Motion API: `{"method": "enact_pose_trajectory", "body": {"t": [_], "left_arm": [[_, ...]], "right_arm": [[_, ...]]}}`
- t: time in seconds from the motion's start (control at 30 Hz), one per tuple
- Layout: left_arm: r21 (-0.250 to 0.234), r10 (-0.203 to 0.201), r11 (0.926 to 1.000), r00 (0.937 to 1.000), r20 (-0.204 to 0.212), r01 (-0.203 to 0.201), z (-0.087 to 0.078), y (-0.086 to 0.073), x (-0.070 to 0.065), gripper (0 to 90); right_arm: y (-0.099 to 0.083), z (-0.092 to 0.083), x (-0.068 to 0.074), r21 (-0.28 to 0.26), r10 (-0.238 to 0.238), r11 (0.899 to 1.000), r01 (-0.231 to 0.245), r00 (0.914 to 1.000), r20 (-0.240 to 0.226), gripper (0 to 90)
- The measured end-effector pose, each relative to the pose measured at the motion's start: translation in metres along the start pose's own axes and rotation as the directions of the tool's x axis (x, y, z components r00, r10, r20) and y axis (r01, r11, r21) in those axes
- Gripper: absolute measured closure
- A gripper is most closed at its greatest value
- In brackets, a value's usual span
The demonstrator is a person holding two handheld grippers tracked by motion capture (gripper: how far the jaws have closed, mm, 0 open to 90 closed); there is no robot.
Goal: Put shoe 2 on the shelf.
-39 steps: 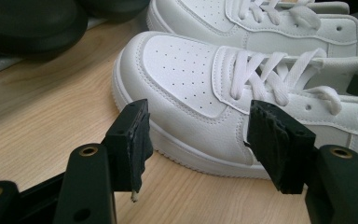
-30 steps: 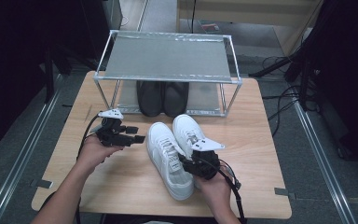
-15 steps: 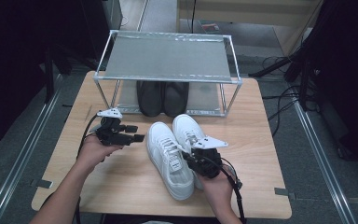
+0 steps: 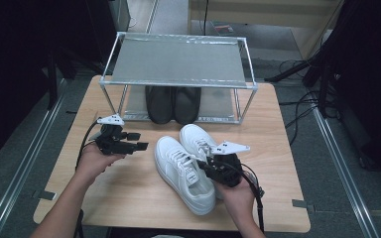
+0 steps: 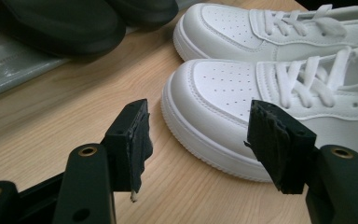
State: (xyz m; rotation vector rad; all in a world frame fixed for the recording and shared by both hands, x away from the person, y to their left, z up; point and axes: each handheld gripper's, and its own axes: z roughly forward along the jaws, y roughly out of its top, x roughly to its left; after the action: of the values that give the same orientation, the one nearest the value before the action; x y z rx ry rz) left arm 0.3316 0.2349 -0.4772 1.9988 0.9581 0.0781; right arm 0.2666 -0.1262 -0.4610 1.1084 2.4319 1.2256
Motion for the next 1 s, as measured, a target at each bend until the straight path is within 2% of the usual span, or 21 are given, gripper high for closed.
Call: {"method": "enact_pose_trajectory", "body": {"t": [0.2,0.3,0.4,0.53,0.67,0.8,0.9,1.0], "left_arm": [[-0.009,-0.004,1.0,0.9998,-0.022,0.003,-0.009,-0.006,0.002,39.0],[-0.016,-0.013,0.9998,0.9993,-0.034,0.012,-0.014,-0.009,0.004,39.1],[-0.023,-0.02,0.9995,0.9988,-0.044,0.019,-0.019,-0.013,0.005,39.1],[-0.029,-0.032,0.9991,0.9978,-0.058,0.03,-0.025,-0.018,0.007,39.0],[-0.038,-0.044,0.9984,0.9959,-0.079,0.041,-0.03,-0.022,0.007,39.0],[-0.041,-0.051,0.998,0.9946,-0.091,0.048,-0.036,-0.026,0.008,39.0],[-0.056,-0.064,0.9967,0.9926,-0.103,0.059,-0.041,-0.029,0.007,39.1],[-0.056,-0.067,0.9966,0.9914,-0.113,0.061,-0.045,-0.033,0.009,39.1]], "right_arm": [[0.004,-0.008,0.001,0.004,-0.079,0.997,0.08,0.9951,-0.059,76.8],[0.007,-0.013,-0.003,-0.01,-0.094,0.996,0.094,0.9903,-0.102,76.7],[0.011,-0.016,-0.009,-0.025,-0.09,0.996,0.087,0.985,-0.147,76.7],[0.018,-0.016,-0.015,-0.021,-0.136,0.991,0.134,0.9753,-0.174,76.7],[0.028,-0.015,-0.016,-0.005,-0.185,0.982,0.187,0.9626,-0.198,76.7],[0.04,-0.012,-0.023,-0.023,-0.199,0.98,0.2,0.9454,-0.258,76.7],[0.05,-0.01,-0.026,-0.046,-0.22,0.975,0.216,0.9287,-0.298,76.8],[0.061,-0.009,-0.026,-0.058,-0.254,0.967,0.249,0.9111,-0.325,76.7]]}}
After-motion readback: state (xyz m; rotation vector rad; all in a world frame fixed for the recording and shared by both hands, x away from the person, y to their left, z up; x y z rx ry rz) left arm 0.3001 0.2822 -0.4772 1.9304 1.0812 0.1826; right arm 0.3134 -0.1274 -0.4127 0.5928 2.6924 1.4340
